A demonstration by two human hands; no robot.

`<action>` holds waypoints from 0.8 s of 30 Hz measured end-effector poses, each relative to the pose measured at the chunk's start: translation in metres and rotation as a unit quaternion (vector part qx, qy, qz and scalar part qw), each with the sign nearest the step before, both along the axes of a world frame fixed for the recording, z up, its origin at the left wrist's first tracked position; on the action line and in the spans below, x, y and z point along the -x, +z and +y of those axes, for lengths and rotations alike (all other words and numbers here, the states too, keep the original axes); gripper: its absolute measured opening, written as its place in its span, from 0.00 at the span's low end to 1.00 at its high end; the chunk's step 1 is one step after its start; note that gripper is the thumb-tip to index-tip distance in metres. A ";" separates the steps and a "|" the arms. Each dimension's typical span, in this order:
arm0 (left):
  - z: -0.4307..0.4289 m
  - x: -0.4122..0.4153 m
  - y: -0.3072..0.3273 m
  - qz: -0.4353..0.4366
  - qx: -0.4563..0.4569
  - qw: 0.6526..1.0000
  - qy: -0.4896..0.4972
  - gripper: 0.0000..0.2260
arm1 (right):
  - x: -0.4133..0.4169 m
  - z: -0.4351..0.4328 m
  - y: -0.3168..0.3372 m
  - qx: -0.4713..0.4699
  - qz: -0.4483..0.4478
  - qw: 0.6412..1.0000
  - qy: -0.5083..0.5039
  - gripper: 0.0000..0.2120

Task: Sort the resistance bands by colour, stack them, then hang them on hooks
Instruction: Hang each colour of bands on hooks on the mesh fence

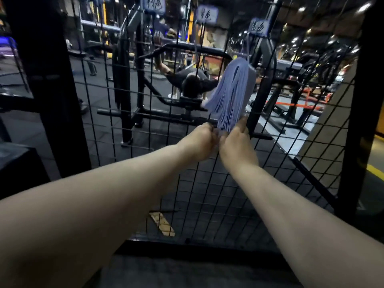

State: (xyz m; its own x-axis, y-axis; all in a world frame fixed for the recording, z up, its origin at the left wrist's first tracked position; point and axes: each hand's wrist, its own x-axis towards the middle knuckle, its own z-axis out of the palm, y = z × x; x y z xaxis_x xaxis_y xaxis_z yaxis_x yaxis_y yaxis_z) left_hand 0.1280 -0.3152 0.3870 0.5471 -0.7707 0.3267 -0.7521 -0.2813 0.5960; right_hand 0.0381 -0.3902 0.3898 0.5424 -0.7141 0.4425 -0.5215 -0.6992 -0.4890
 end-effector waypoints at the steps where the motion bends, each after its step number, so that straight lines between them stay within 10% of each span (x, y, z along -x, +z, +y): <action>1: 0.005 0.000 -0.005 -0.005 0.002 1.000 -0.013 0.12 | 0.001 0.002 -0.005 -0.009 0.005 1.000 -0.009 0.35; 15: 0.158 0.016 -0.116 0.081 -0.128 0.988 0.017 0.13 | 0.050 0.098 -0.123 -0.091 0.182 0.977 0.063 0.11; 24: 0.266 0.065 -0.176 0.080 -0.189 0.977 0.051 0.13 | 0.083 0.214 -0.196 -0.154 0.311 0.930 0.119 0.16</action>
